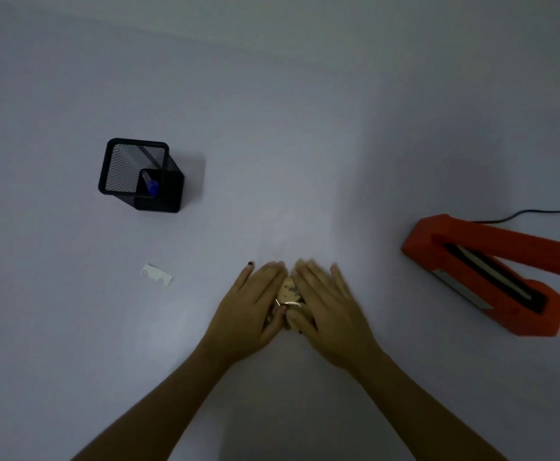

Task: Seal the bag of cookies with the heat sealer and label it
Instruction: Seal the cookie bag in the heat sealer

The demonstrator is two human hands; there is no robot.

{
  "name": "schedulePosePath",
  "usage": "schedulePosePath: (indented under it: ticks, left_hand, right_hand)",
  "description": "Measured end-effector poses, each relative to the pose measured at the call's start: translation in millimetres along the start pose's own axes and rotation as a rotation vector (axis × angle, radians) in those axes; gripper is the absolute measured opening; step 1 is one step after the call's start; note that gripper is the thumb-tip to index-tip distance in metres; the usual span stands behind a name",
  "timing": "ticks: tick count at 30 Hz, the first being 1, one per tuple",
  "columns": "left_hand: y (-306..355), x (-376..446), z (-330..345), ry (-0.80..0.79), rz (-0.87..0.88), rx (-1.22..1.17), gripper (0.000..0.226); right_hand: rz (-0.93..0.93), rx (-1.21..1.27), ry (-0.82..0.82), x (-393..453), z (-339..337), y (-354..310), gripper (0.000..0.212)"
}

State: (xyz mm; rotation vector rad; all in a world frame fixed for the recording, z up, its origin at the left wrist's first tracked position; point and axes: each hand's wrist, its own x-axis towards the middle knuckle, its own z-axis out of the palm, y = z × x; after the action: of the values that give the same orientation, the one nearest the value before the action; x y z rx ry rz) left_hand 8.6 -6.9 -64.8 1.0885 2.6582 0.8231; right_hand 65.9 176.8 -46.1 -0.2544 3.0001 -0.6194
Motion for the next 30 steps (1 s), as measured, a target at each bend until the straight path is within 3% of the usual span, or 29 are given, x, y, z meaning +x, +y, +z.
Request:
schedulePosePath:
  ticks: [5,12,20,27,30]
  left_hand:
    - [-3,0,-1,-0.038,-0.022,-0.02,0.054]
    - [-3,1,-1,-0.05,-0.038,-0.024,0.055]
    - [-3,-1,-1,-0.029,-0.038,-0.017,0.057]
    - [-2,-2,1,-0.027,-0.03,-0.027,0.057]
    - [-2,-2,1,-0.009,-0.016,-0.003,0.055]
  right_hand:
    - [-0.099,-0.111,-0.181,-3,-15,40,0.06]
    - [-0.156,-0.084,-0.095,18,-27,42,0.062]
    - [-0.455,-0.323,-0.385,76,-24,72,0.072]
    - [-0.251,-0.36,-0.306,114,-43,88,0.072]
    - [-0.459,-0.353,-0.316,116,-35,63,0.073]
